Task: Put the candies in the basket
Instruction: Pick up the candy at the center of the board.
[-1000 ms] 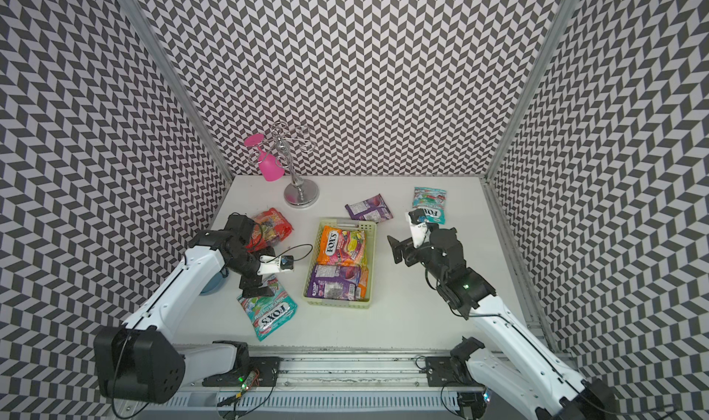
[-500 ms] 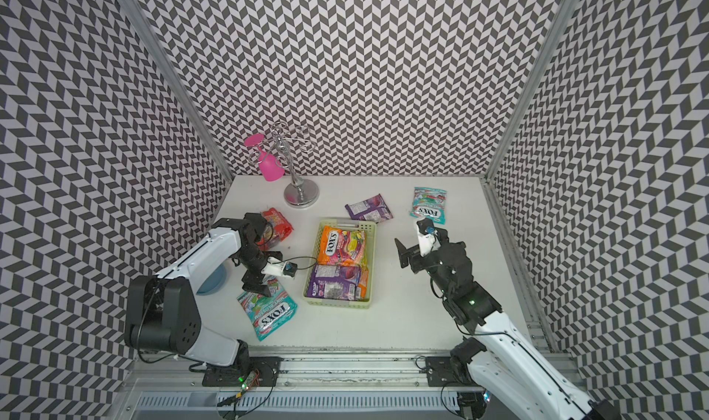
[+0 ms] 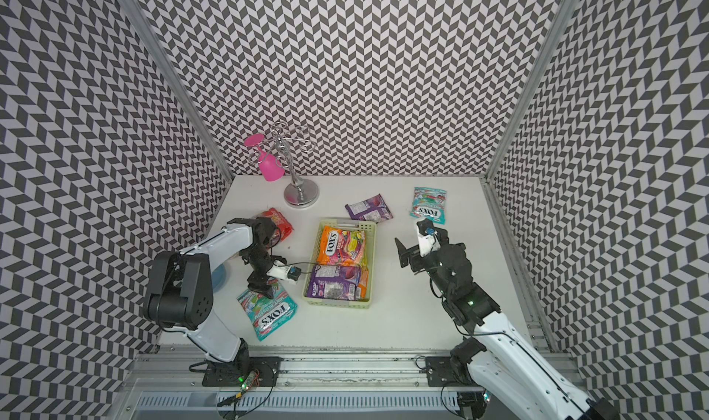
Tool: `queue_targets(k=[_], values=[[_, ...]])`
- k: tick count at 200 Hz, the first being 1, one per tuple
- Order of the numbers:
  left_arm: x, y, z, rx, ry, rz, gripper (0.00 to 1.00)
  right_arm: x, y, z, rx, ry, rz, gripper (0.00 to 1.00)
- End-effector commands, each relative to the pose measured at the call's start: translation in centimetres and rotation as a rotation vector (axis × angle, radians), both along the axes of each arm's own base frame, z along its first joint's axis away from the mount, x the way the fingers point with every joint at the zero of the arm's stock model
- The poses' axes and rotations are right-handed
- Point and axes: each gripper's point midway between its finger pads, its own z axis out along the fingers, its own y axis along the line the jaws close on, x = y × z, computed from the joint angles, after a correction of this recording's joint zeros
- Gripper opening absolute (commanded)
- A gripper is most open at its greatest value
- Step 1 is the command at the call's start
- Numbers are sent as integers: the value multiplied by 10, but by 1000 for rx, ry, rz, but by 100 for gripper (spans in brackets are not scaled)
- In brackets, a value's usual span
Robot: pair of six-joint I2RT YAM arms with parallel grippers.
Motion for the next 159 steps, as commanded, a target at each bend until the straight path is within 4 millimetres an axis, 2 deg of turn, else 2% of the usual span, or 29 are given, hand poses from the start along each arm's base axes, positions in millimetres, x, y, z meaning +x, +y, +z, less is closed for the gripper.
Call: queue_targets(k=[1,40,62,81,99,116,152,159], values=[[-8,-7,-7,-18,29,-27,76,3,0,11,23,-48,-5,99],[-16,-7,-17,-20,39,-26,75,4,0,10,19,-47,-11,99],[-22,-3,-25,4,60,-29,68,4,-1,10,21,-47,-11,99],[-26,-3,-23,1,77,-26,56,5,-2,9,11,-43,-23,99],[-25,-2,-20,-6,57,-51,31,4,-1,9,19,-42,-15,99],[-20,-2,-16,-1,55,-42,14,4,-2,7,15,-40,-23,99],[-6,1,0,-23,-1,-21,0,4,-1,6,17,-37,-17,99],[-2,2,3,-23,-24,-17,0,4,-2,6,17,-38,-20,99]])
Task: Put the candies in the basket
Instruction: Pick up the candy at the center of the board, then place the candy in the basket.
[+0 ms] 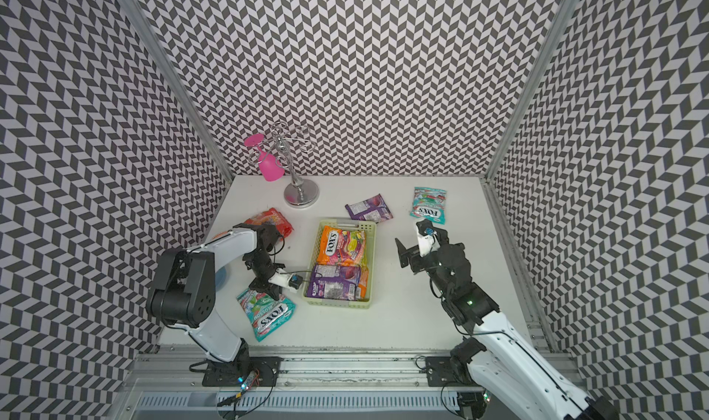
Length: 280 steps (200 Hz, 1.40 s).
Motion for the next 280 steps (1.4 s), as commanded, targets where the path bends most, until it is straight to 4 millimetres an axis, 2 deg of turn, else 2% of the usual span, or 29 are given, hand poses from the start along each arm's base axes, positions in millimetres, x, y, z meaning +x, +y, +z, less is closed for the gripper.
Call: queue_targets(k=[1,32,73,120,136,159,175,187,226,248,280], values=[[17,2,16,-23,-86,2,0,3,-1,8,22,-42,-13,99],[29,3,47,-83,-146,45,0,4,-1,8,15,-38,-14,99],[55,-1,117,-225,-315,170,0,7,-4,6,0,-34,-37,99],[77,-49,209,-513,-406,351,0,10,-5,5,-7,-24,-50,99],[85,-70,233,-597,-397,424,0,9,-8,8,-2,-36,-62,99],[88,-100,257,-694,-339,519,0,10,-15,8,-14,-42,-97,99],[74,-122,264,-780,-273,490,0,11,-19,9,-18,-45,-123,99],[71,-136,265,-819,-228,510,0,10,-21,10,-13,-48,-131,99],[64,-179,254,-784,-115,620,0,10,-27,11,-22,-62,-158,99],[58,-195,242,-734,-49,672,0,8,-27,11,-15,-71,-158,99],[47,-205,213,-638,10,714,0,8,-27,11,-12,-72,-155,99]])
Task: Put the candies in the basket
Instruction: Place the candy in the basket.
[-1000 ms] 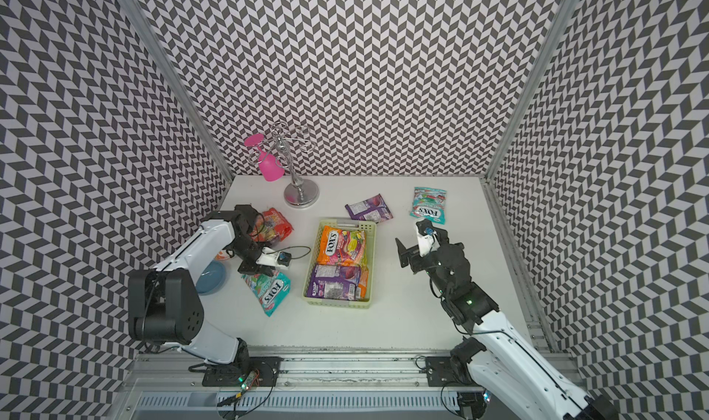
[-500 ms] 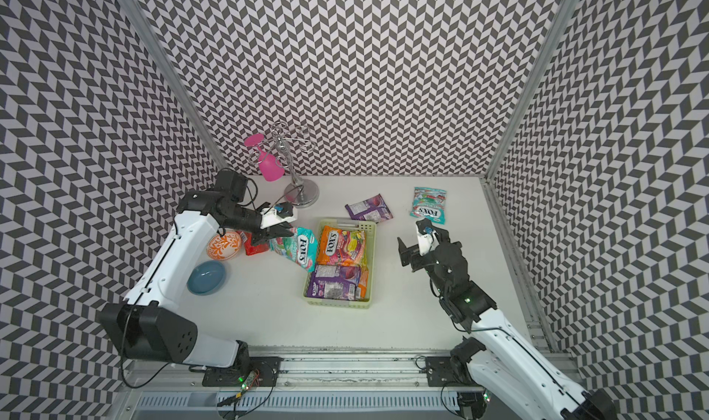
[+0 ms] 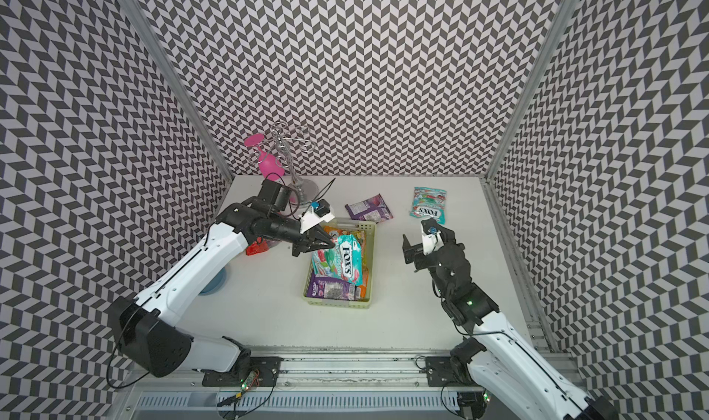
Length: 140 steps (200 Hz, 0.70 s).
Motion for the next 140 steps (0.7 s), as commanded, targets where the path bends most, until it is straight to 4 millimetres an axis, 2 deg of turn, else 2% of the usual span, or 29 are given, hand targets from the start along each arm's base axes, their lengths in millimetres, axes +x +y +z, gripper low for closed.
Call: queue_targets(k=[1,62,98,140], values=[[1,-7,-18,27,90,68,0,1,-2,14,24,-59,-11,99],[11,-5,-46,123,84,118,0,-1,-3,13,31,-64,-9,99],[-4,-13,-69,176,98,65,0,0,-1,13,27,-59,-4,99],[-1,-10,-92,241,122,82,0,1,-1,11,24,-56,-3,99]])
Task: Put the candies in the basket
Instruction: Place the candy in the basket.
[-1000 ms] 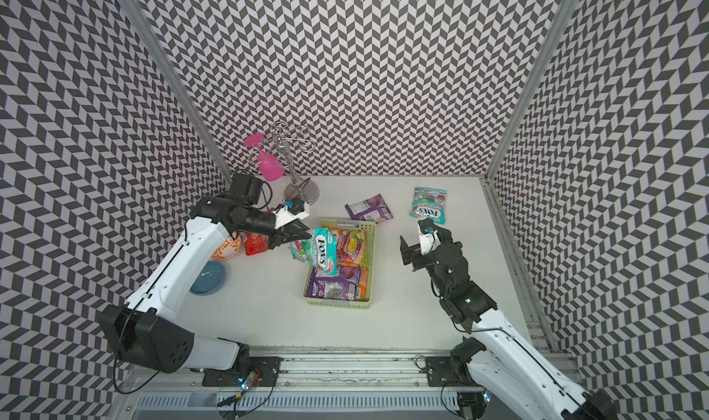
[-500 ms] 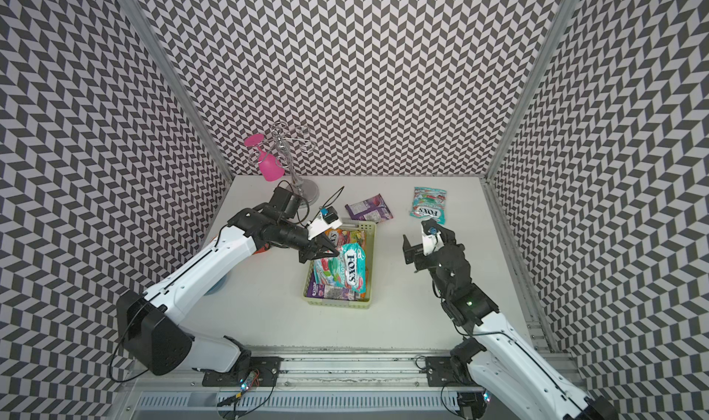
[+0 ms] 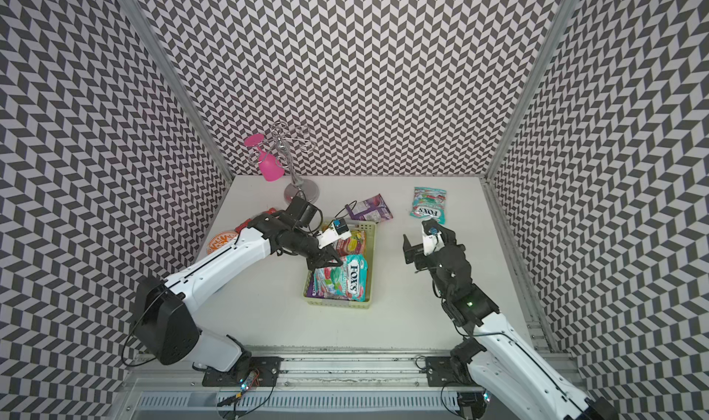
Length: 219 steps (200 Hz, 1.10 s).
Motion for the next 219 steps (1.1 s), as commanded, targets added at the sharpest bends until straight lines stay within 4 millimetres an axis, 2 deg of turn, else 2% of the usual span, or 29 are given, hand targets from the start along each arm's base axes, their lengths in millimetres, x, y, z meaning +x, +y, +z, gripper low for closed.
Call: queue_targets(k=[1,31,67,130,149,171,193,219], values=[[6,2,-6,16,-23,4,0,1,0,9,18,-42,-2,99],[-2,-1,-19,30,46,2,0,1,1,8,24,-44,4,99],[-1,5,-32,87,46,5,0,1,3,8,29,-43,14,99],[-5,16,-13,165,32,-52,0,1,1,8,23,-47,5,99],[-12,20,-17,185,57,-71,0,1,2,8,25,-44,10,99],[-8,25,-25,228,52,-68,0,0,2,7,27,-43,14,99],[-14,26,-31,237,73,-93,0,1,1,8,23,-45,7,99],[-4,30,-36,285,41,-95,0,0,2,7,27,-44,11,99]])
